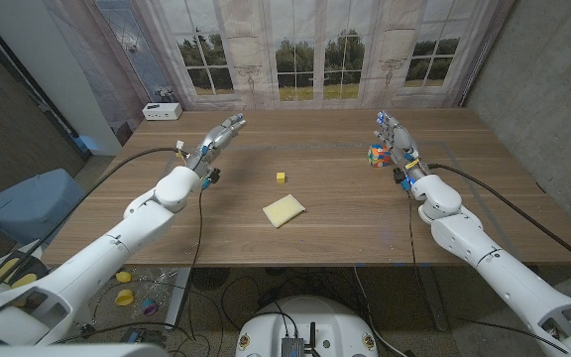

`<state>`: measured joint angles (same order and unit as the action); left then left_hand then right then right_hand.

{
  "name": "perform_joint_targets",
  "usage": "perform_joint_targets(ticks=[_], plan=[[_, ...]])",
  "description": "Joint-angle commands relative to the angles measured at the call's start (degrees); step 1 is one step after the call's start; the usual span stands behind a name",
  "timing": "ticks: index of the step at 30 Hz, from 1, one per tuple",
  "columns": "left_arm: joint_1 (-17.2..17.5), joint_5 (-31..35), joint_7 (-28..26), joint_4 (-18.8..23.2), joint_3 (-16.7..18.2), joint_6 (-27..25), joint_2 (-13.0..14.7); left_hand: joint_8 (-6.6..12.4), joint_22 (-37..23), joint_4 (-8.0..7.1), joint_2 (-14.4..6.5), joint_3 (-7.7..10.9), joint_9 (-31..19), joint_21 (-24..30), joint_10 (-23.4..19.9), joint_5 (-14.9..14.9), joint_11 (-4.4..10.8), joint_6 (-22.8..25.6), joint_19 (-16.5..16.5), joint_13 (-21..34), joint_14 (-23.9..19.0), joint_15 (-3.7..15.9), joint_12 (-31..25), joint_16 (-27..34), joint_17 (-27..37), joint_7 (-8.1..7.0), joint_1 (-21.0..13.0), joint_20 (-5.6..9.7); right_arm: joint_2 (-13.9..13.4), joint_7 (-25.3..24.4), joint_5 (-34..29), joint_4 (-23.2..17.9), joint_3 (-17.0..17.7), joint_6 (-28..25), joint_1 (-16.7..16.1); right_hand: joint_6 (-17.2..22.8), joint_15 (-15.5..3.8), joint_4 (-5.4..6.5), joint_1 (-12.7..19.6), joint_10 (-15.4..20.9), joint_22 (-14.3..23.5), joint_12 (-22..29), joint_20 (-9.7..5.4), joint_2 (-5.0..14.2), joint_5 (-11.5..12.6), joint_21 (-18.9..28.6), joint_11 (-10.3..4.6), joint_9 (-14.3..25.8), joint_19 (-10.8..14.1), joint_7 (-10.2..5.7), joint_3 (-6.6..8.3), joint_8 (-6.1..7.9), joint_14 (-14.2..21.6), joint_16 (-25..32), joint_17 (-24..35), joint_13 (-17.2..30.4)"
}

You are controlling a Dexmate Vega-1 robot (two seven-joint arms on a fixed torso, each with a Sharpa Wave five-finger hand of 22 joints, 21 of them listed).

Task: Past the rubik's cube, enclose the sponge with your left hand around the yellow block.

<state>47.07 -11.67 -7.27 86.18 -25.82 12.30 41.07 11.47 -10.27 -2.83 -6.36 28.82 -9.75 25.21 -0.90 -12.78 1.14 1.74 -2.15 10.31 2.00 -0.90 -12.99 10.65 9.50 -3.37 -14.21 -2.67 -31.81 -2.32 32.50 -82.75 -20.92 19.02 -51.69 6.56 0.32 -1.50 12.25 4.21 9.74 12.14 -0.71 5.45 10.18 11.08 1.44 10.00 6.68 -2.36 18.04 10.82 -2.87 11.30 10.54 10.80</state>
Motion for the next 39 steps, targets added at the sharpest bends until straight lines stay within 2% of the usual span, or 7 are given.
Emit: perform_joint_targets(ticks=[1, 8, 18, 20, 23, 39], plan=[[-0.3, 7.2, 2.5, 6.0, -1.1, -4.1, 6.1, 0.02, -0.3, 0.48, 0.3, 0.1, -0.2, -0.2, -0.3, 0.0, 0.24, 0.3, 0.2, 0.3, -0.1, 0.26, -0.1, 0.2, 0.2, -0.23, -0.7, -0.24, -0.8, -3.8, -2.1, -5.0, 0.3, -0.8, -3.1, 0.6, 0.0, -0.43, 0.7, 0.4, 0.3, 0.3, -0.07, 0.19, 0.2, 0.5, 0.01, 0.2, 0.4, -0.22, 0.13, 0.21, 0.3, 0.5, 0.1, 0.1], [-1.8, 11.9, 5.5, 8.4, -2.3, -4.6, 8.8, -0.26, -0.3, 0.86, 0.7, -0.14, -0.2, -0.3, -0.4, 0.1, 0.43, 0.1, 0.3, 0.3, -0.4, 0.54, 0.0, 0.1, 0.2, -0.79, -0.8, -0.05, -1.0, -6.3, -3.6, -7.7, 0.5, -0.6, -5.4, 0.7, 0.12, -0.43, 0.6, 0.6, 0.3, 0.2, -0.08, 0.21, 0.2, 0.5, -0.04, 0.2, 0.5, -0.27, 0.05, 0.18, 0.4, 0.5, 0.2, 0.1], [-3.9, 16.3, 8.2, 8.3, -3.8, -2.3, 9.2, -0.51, -0.3, 1.47, 1.2, -0.47, -0.3, -0.5, -1.1, 0.3, 0.94, 0.2, 0.7, 0.3, -1.0, 0.99, 0.0, 0.1, 0.2, -1.48, -0.9, 0.28, -1.0, -8.6, -5.2, -10.3, 0.7, -0.1, -8.1, 0.8, 0.17, -0.51, 0.6, 0.7, 0.3, 0.2, -0.01, 0.25, 0.2, 0.5, 0.02, 0.2, 0.6, -0.24, 0.04, 0.16, 0.5, 0.5, 0.2, 0.1], [-4.4, 17.3, 8.9, 8.6, -4.1, -2.0, 9.5, -0.58, -0.3, 1.66, 1.4, -0.58, -0.3, -0.5, -1.1, 0.4, 1.46, 0.2, 0.8, 0.3, -1.0, 1.07, 0.1, 0.1, 0.2, -1.76, -0.9, 0.3, -1.0, -9.1, -5.6, -10.9, 0.8, -0.1, -8.5, 0.8, 0.15, -0.53, 0.6, 0.8, 0.3, 0.2, -0.01, 0.27, 0.2, 0.5, -0.04, 0.2, 0.6, -0.29, 0.04, 0.14, 0.5, 0.5, 0.2, 0.1], [-5.0, 18.0, 10.0, 8.8, -4.3, -1.0, 9.6, -0.64, -0.3, 1.82, 1.5, -0.66, -0.3, -0.6, -1.2, 0.4, 1.14, 0.2, 0.8, 0.3, -1.2, 1.06, 0.1, 0.1, 0.2, -1.78, -0.9, 0.17, -1.2, -9.7, -6.2, -11.7, 0.9, -0.2, -9.1, 0.8, 0.15, -0.57, 0.6, 0.8, 0.3, 0.2, -0.03, 0.29, 0.2, 0.5, 0.0, 0.2, 0.6, -0.28, 0.04, 0.13, 0.6, 0.5, 0.2, 0.1], [-9.7, 26.7, 17.8, 11.3, -6.9, 1.9, 11.5, -1.04, -0.3, 2.6, 1.8, -0.83, -0.3, -0.8, -1.1, 0.6, 1.75, -0.6, 1.3, 0.4, -1.4, 1.48, 0.4, -0.1, 0.2, -2.78, -1.2, 0.28, -0.6, -12.9, -8.9, -14.7, 1.5, 1.3, -12.9, 0.9, 0.25, -0.65, 0.6, 1.0, 0.3, 0.0, 0.01, 0.29, 0.2, 0.5, 0.07, 0.2, 0.7, -0.27, -0.03, 0.08, 0.7, 0.4, 0.2, 0.1]])
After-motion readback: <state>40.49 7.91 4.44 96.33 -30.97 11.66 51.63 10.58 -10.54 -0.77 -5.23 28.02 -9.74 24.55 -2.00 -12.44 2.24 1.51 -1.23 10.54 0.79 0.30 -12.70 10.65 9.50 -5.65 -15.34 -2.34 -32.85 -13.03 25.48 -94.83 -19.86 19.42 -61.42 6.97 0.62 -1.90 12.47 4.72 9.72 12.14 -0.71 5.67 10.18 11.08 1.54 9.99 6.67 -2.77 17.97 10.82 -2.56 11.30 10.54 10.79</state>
